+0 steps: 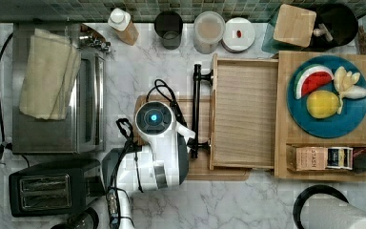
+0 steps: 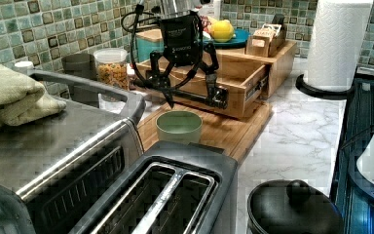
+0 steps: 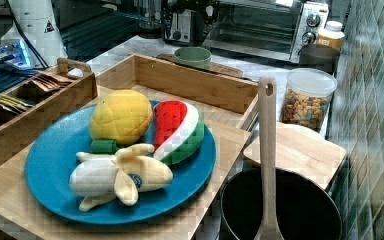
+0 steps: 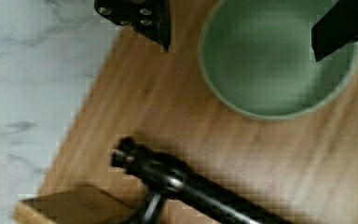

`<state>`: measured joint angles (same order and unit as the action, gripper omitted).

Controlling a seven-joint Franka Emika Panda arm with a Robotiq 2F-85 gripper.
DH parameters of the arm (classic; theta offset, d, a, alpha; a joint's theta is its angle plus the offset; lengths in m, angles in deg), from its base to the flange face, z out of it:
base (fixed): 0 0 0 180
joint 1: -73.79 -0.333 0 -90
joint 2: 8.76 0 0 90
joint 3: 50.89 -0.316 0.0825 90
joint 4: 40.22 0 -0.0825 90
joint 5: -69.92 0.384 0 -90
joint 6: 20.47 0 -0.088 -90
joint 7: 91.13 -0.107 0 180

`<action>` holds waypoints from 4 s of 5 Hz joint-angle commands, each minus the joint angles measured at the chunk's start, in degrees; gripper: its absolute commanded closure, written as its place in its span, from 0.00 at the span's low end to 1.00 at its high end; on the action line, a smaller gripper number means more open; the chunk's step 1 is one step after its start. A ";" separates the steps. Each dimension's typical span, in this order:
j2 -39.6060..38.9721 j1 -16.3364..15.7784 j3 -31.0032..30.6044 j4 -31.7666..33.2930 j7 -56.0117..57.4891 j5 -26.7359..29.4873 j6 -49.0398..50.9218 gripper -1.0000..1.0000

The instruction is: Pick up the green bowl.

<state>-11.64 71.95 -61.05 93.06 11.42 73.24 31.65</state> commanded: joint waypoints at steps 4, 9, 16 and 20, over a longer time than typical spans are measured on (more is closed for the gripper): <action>5.83 -0.73 -0.69 10.48 6.30 1.05 -11.21 0.00; 4.21 0.82 -2.44 15.86 8.78 2.49 -21.84 0.00; 2.82 1.06 -1.33 15.15 10.49 2.38 -26.62 1.00; 13.88 -1.04 3.62 0.97 14.59 2.10 -7.37 1.00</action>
<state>-3.78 72.57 -61.38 105.82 20.85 71.41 24.83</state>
